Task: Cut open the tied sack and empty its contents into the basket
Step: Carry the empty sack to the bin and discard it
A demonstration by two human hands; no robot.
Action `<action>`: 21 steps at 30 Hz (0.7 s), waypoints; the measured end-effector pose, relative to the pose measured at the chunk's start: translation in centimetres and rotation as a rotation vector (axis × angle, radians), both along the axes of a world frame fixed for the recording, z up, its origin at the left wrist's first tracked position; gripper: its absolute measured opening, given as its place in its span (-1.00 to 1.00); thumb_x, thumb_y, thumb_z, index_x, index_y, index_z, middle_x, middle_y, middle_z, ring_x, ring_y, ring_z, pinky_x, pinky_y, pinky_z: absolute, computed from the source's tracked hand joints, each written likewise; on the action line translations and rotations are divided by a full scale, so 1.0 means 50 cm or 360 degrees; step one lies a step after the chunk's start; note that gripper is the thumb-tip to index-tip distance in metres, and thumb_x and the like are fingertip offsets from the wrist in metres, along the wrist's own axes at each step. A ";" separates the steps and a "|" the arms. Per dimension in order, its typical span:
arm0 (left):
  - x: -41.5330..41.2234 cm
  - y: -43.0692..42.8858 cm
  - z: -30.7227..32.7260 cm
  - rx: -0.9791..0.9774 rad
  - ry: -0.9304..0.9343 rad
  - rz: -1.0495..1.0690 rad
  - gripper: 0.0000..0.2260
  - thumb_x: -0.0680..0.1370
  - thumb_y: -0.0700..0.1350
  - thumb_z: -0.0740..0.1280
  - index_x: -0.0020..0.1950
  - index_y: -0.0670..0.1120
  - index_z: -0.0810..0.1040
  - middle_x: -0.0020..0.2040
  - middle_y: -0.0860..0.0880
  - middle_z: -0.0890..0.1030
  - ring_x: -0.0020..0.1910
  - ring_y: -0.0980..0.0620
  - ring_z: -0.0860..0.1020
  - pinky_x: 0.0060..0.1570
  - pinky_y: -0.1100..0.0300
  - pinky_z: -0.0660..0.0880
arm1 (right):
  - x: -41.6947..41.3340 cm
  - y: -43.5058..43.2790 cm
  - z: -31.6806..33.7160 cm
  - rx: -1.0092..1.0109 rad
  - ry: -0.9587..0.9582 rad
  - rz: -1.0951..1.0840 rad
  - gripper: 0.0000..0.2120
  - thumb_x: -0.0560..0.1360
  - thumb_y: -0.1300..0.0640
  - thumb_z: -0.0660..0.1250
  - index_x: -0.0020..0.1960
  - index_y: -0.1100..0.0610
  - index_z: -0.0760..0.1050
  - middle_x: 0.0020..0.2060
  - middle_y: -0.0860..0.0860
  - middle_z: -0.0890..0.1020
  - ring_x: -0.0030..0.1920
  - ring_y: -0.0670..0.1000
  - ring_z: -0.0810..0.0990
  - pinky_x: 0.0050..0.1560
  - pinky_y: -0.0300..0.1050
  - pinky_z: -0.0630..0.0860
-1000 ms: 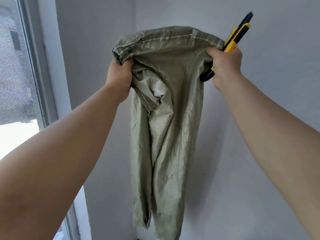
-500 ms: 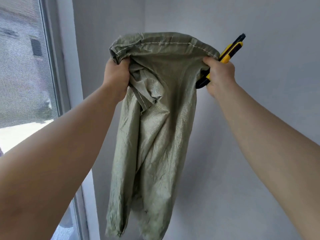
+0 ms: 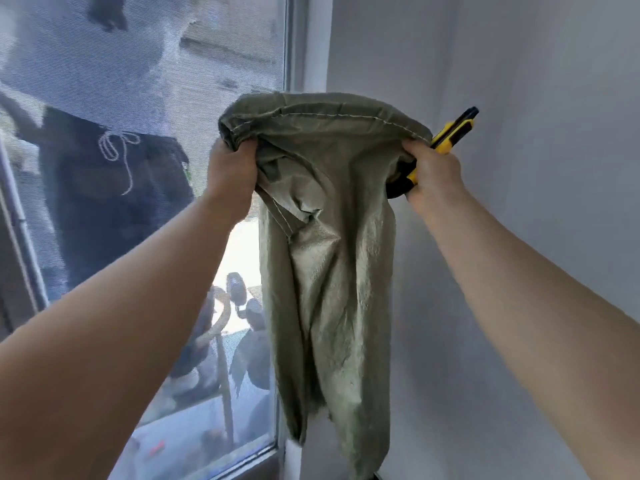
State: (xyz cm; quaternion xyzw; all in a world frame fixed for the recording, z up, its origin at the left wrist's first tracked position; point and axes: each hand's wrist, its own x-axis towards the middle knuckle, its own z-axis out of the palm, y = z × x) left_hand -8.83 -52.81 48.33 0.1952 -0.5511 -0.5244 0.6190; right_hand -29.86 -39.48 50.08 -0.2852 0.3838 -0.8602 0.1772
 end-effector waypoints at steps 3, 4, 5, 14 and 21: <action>0.120 -0.023 -0.019 0.0019 0.0003 0.0186 -0.85 0.51 -0.14 0.29 0.02 -0.07 0.61 0.03 -0.10 0.68 0.06 -0.10 0.64 0.11 -0.07 0.59 | 0.087 -0.078 -0.019 -0.0032 0.0035 0.0293 -0.91 0.45 0.35 0.36 -0.11 0.23 0.48 -0.21 0.15 0.59 -0.18 0.12 0.63 -0.12 -0.06 0.62; 0.161 -0.028 -0.024 0.0023 0.0010 0.0267 -0.87 0.51 -0.14 0.29 -0.01 -0.05 0.61 0.01 -0.09 0.69 0.06 -0.10 0.64 0.11 -0.07 0.59 | 0.121 -0.100 -0.024 -0.0045 0.0050 0.0393 -0.90 0.45 0.36 0.35 -0.10 0.23 0.46 -0.23 0.15 0.57 -0.19 0.11 0.61 -0.15 -0.08 0.61; 0.202 -0.029 -0.028 0.0033 0.0010 0.0359 -0.89 0.50 -0.13 0.30 -0.06 -0.02 0.61 -0.01 -0.06 0.69 0.06 -0.09 0.64 0.11 -0.07 0.59 | 0.157 -0.122 -0.029 -0.0070 0.0052 0.0491 -0.88 0.44 0.38 0.35 -0.07 0.24 0.45 -0.23 0.16 0.55 -0.20 0.12 0.59 -0.18 -0.08 0.59; 0.540 0.020 -0.070 0.0021 0.0018 0.0917 -0.82 0.52 -0.22 0.26 -0.20 0.01 0.56 -0.20 0.03 0.62 -0.16 0.03 0.59 -0.09 0.17 0.58 | 0.469 -0.248 -0.086 0.0041 0.0068 0.0912 -0.90 0.43 0.38 0.36 -0.21 0.24 0.49 -0.37 0.13 0.55 -0.37 0.09 0.58 -0.28 -0.07 0.56; 0.817 0.093 -0.165 -0.0001 -0.0224 0.1159 -0.70 0.48 -0.10 0.27 0.12 -0.24 0.56 -0.11 -0.13 0.58 -0.13 -0.07 0.54 -0.19 0.16 0.49 | 0.729 -0.281 -0.172 0.0355 0.0172 0.1084 -0.75 0.34 0.23 0.46 -0.04 0.26 0.50 -0.35 0.12 0.59 -0.35 0.09 0.61 -0.21 -0.02 0.59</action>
